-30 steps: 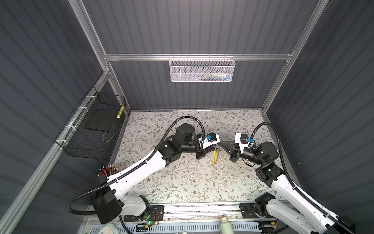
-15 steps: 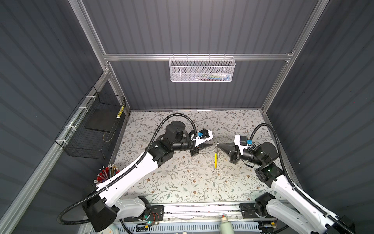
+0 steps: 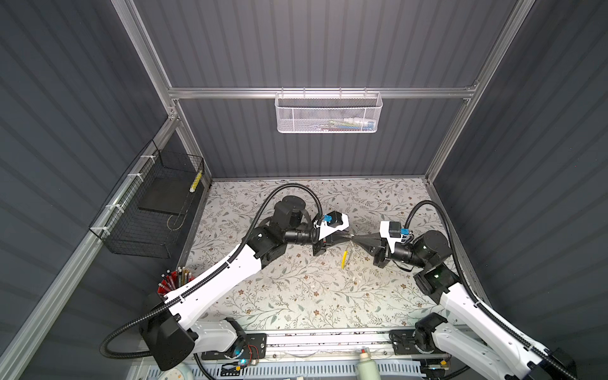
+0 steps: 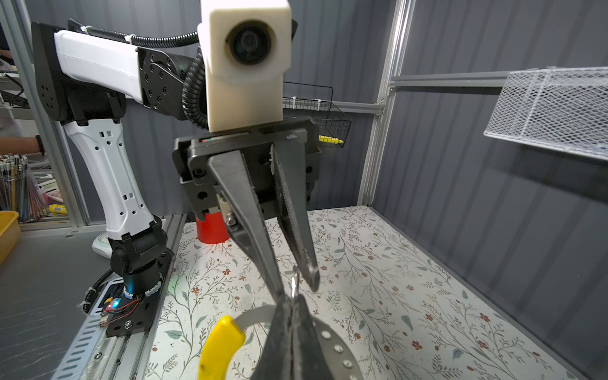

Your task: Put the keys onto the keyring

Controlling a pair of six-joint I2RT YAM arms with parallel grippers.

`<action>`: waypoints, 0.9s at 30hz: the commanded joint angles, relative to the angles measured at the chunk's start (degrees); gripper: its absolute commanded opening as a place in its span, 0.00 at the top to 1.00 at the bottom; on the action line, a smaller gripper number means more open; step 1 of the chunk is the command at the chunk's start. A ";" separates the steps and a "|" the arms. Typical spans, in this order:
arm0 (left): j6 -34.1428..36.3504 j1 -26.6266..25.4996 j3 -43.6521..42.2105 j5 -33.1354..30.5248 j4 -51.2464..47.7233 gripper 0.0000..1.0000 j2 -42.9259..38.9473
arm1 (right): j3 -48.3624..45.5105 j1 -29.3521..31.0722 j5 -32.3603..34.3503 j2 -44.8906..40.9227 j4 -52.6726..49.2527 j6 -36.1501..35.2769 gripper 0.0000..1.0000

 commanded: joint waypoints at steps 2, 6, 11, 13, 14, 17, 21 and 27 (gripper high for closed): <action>-0.31 0.02 1.88 2.02 0.49 0.88 0.80 | 1.08 0.17 -1.59 0.22 2.87 1.09 1.00; 0.08 0.01 2.24 2.51 0.31 0.96 1.09 | 1.02 0.20 -1.58 0.55 3.40 1.45 1.00; 1.72 0.01 4.00 1.95 -2.19 1.00 1.36 | 0.74 0.20 1.11 0.14 1.51 1.00 0.87; 3.55 -0.07 6.20 0.70 -6.29 1.00 2.04 | 0.40 0.18 4.79 -1.68 -1.18 -0.58 0.77; 5.33 -0.17 7.70 -0.27 -9.75 1.00 2.69 | 0.27 0.18 6.69 -3.14 -3.23 -1.96 0.70; 11.60 -0.98 14.84 -3.92 -21.43 1.00 5.44 | 1.34 0.18 9.71 -6.37 -10.43 -6.74 0.66; 16.12 -2.30 23.28 -9.27 -33.96 1.00 9.53 | 5.18 0.20 10.65 -8.13 -21.96 -12.87 0.66; 17.91 -4.97 30.23 -14.32 -41.58 1.00 13.09 | 8.70 0.21 10.61 -7.55 -29.16 -17.87 0.70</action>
